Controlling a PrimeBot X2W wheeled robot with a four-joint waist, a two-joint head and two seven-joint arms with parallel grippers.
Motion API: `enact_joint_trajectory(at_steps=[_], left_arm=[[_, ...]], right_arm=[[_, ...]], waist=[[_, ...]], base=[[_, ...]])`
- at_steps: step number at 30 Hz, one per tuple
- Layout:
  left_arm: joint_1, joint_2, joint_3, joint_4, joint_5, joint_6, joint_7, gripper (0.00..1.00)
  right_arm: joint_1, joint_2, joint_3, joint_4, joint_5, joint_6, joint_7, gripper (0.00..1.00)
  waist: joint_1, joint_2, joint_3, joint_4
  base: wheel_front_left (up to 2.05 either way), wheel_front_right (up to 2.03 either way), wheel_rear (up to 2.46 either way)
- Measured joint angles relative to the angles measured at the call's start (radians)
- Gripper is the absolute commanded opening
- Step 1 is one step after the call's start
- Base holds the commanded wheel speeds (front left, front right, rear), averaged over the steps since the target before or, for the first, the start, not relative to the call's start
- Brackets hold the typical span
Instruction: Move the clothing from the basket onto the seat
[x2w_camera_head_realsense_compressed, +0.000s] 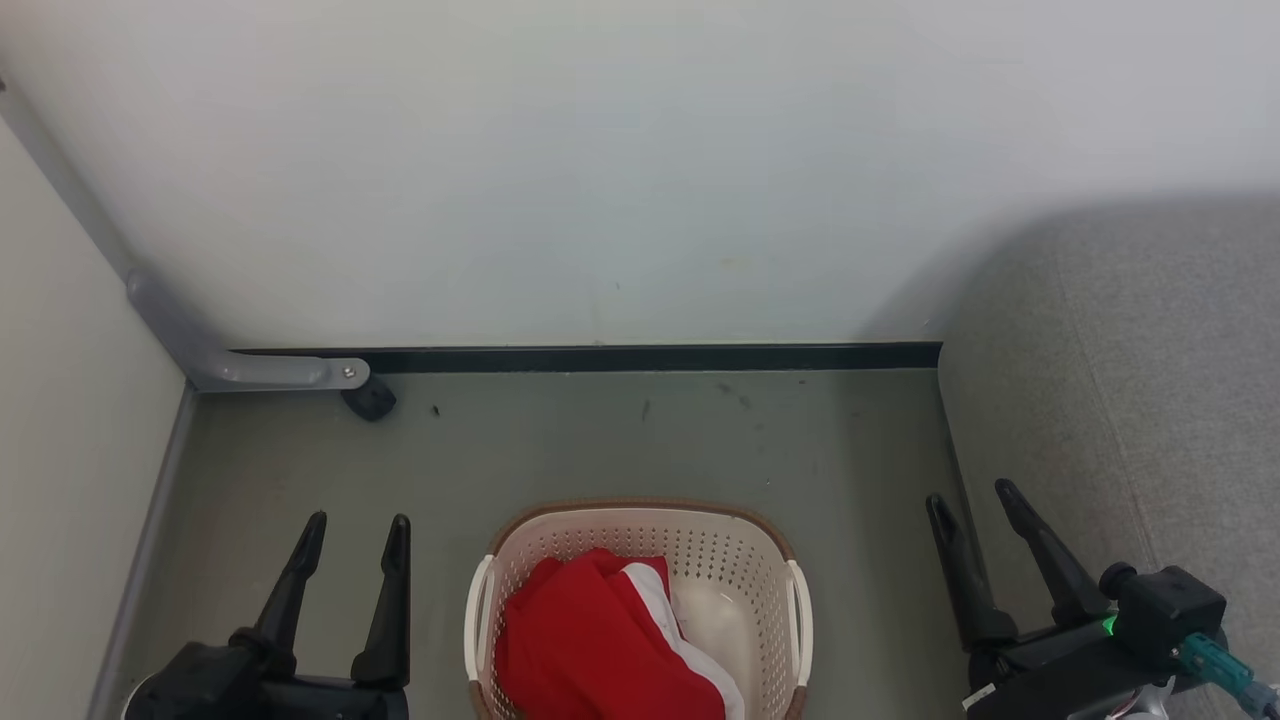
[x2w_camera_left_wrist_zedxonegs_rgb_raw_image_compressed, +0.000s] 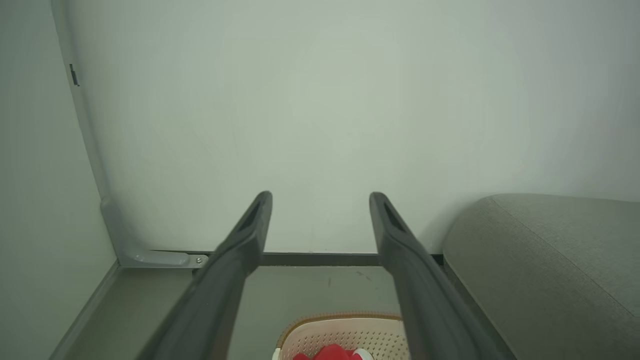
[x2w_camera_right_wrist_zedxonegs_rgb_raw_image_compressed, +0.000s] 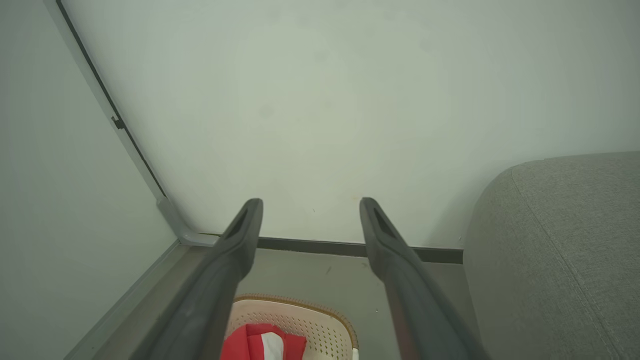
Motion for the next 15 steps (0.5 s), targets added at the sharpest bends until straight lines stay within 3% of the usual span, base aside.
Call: enact_joint_trajectory(at_steps=[15], left_arm=[[-0.124,-0.039,-0.045,0.143,-0.04,-0.064,0.043,1.0]], right_arm=[[-0.047,0.014,-0.006,-0.021,-0.013,-0.008,0.0,1.0]], waist=[[0.0001,0.0001,0.127,-0.026]], base=[[0.0,0.0,0.0]])
